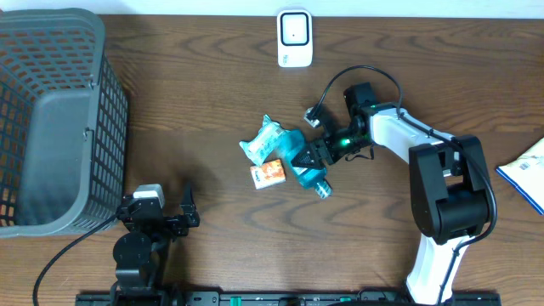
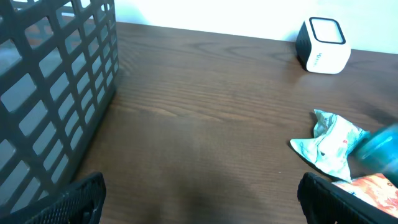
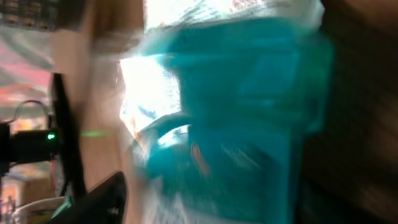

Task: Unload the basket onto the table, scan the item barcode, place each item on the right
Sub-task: 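Carry the bottle back toward the table center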

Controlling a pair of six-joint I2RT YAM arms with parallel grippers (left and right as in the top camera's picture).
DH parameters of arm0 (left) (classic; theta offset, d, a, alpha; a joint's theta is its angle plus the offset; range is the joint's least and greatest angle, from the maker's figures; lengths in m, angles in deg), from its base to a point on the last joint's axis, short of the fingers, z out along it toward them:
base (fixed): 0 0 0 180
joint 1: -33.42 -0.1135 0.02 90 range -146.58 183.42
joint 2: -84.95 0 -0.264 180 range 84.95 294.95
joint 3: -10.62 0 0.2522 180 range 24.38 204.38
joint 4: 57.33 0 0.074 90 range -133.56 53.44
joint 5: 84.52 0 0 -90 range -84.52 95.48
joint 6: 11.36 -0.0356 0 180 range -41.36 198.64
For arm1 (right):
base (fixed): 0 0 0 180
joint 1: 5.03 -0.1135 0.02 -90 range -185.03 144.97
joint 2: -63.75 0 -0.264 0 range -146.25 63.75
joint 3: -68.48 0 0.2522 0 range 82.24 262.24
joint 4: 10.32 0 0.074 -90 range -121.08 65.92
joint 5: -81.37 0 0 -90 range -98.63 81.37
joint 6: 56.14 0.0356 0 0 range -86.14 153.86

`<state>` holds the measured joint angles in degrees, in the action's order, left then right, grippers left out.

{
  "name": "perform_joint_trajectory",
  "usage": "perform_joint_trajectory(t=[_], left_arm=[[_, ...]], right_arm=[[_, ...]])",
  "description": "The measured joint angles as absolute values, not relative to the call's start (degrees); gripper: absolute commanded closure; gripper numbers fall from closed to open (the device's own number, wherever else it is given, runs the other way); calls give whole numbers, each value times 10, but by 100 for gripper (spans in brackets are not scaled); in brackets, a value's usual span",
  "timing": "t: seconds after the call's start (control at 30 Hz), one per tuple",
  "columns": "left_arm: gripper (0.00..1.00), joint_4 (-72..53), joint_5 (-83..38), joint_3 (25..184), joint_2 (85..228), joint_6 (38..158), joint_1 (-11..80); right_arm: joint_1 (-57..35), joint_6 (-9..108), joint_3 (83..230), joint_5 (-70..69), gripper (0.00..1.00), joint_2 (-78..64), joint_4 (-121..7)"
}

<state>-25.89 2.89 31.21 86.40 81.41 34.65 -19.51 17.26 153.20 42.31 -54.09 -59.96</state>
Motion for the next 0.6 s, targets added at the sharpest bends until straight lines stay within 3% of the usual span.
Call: perform_joint_trajectory(t=[0.13,0.4,0.6], left_arm=[[2,-259,29,312,864,814,347],[2,-259,29,312,864,814,347],[2,-259,29,312,864,814,347]], right_arm=[[-196,217,1535,410,1,-539,-596],[-202,275,1622,338,1,-527,-715],[-296,323,1685,77,1,-458,-770]])
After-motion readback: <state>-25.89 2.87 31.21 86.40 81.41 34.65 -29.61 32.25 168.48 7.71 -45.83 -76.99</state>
